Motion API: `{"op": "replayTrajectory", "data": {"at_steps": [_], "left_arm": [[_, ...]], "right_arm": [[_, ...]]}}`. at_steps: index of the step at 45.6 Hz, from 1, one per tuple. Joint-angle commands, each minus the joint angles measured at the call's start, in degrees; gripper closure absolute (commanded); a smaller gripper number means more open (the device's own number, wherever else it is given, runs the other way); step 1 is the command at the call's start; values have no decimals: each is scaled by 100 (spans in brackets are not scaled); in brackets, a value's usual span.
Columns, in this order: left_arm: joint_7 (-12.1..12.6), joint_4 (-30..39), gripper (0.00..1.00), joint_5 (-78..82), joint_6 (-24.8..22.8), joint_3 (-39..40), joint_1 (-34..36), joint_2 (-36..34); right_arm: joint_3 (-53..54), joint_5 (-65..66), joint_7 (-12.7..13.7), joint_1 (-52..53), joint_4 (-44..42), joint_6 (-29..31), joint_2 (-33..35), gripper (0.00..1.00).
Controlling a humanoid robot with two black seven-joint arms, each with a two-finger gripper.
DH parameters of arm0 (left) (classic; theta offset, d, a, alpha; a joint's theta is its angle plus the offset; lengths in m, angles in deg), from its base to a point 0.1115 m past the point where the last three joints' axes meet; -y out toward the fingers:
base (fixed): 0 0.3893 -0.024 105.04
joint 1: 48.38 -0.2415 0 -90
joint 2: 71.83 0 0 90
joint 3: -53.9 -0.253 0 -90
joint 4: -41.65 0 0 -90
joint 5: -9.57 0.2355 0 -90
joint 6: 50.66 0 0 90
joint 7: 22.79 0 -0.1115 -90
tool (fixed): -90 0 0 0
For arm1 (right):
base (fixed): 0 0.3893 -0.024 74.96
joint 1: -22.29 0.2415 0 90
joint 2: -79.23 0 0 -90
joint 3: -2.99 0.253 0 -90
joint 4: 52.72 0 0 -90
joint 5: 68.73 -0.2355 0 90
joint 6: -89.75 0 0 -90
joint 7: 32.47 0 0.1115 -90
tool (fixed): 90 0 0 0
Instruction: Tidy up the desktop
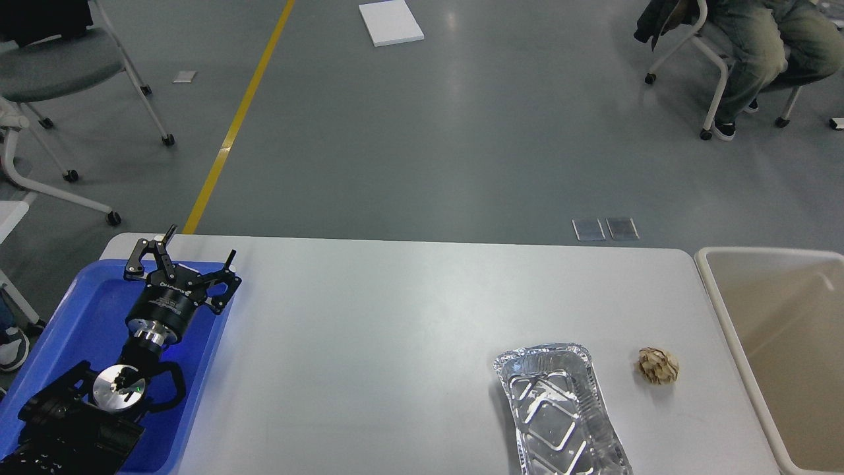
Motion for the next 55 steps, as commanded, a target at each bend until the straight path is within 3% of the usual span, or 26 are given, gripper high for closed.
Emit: {"op": "replayTrajectory", "data": {"at_steps": [1, 10, 26, 55], "left_arm": [[2, 0, 0, 0, 0, 6, 0, 0], [2, 0, 0, 0, 0, -3, 0, 0], [-7, 0, 0, 0, 0, -3, 0, 0], [-7, 0, 0, -9, 0, -3, 0, 0]], "right_arm": [[-738, 2, 4, 1759, 260, 942, -749, 0], [-668, 11, 4, 2357, 444, 1733, -1585, 0], [-650, 29, -5, 2683, 1447, 1848, -2508, 0], [-598, 29, -5, 2762, 2369, 1927, -2421, 0]]}}
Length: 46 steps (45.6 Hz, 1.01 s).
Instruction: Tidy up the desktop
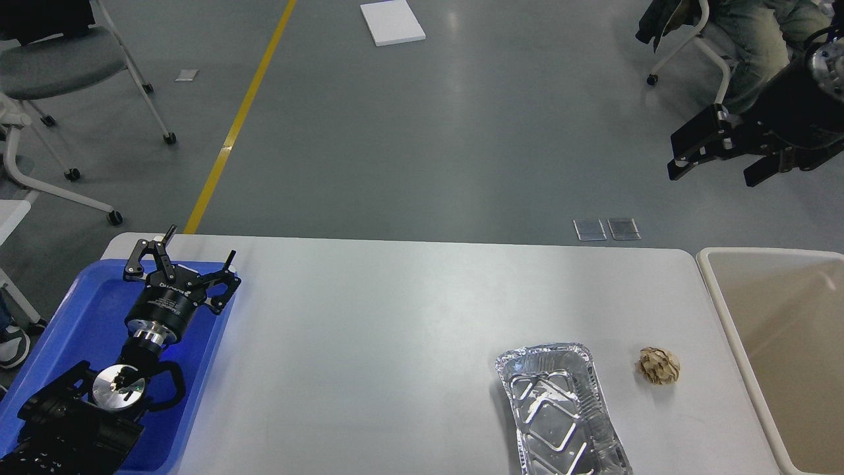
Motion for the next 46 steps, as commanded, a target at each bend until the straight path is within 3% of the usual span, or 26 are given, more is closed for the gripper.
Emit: {"op": "replayTrajectory", "data": {"at_steps": [1, 46], "left_arm": [[0, 1, 0, 4, 0, 4, 0, 0], [0, 1, 0, -4, 0, -5, 0, 0]], "right_arm": [[25, 6, -1, 25, 367, 20, 44, 0], [-115, 129, 8, -80, 1140, 20, 62, 0]]}}
